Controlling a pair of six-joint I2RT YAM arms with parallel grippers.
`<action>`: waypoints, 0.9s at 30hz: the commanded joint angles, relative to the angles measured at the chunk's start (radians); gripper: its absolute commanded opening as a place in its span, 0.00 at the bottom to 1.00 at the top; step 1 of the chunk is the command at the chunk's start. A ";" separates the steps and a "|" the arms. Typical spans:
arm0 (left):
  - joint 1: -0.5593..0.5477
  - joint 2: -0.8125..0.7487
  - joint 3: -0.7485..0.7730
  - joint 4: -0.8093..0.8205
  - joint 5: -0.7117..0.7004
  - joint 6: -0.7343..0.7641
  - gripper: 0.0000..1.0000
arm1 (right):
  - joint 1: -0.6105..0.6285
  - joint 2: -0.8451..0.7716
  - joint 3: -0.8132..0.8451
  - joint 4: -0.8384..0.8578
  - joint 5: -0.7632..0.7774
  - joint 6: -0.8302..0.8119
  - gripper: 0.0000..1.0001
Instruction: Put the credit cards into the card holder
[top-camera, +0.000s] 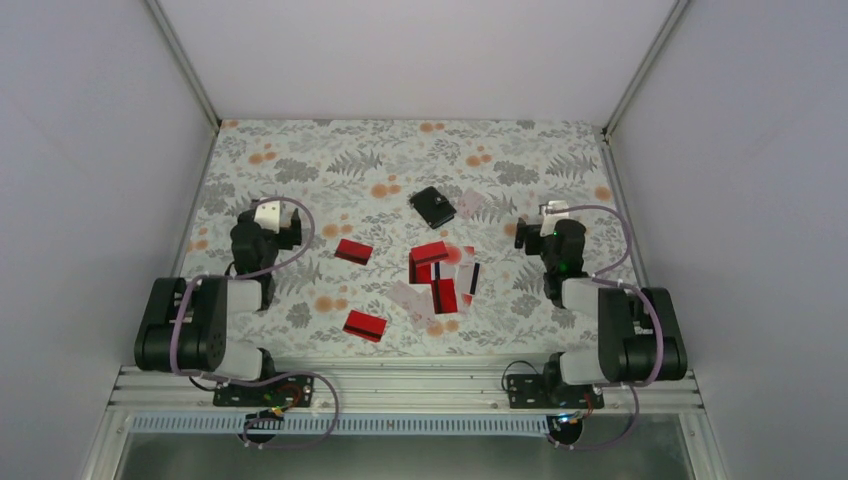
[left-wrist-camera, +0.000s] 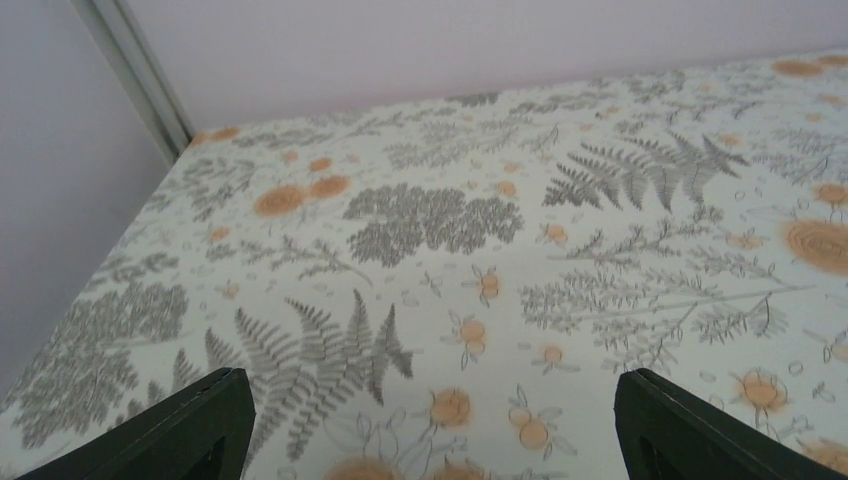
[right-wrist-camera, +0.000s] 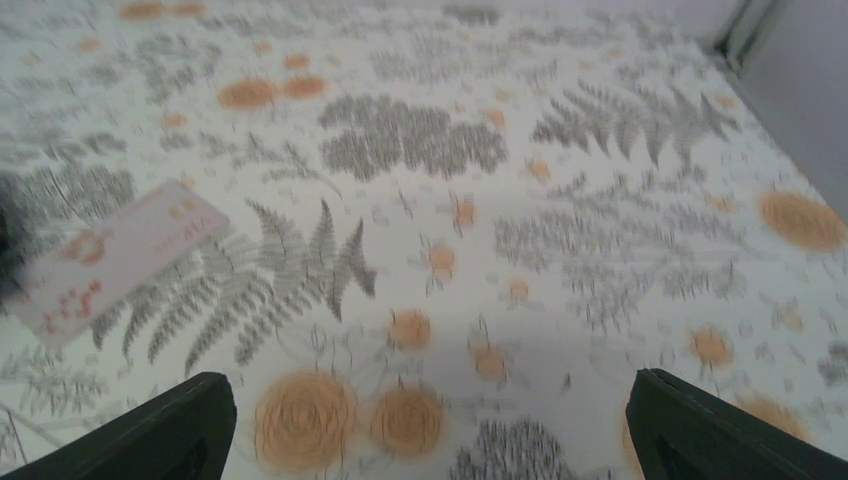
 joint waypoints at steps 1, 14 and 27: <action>0.022 0.095 0.022 0.239 0.077 -0.007 0.90 | -0.045 0.083 0.050 0.308 -0.157 -0.021 0.99; 0.013 0.140 -0.038 0.381 0.079 0.015 1.00 | -0.083 0.145 -0.055 0.549 -0.235 0.010 0.99; 0.012 0.140 -0.039 0.383 0.077 0.015 1.00 | -0.084 0.142 -0.052 0.539 -0.232 0.012 0.99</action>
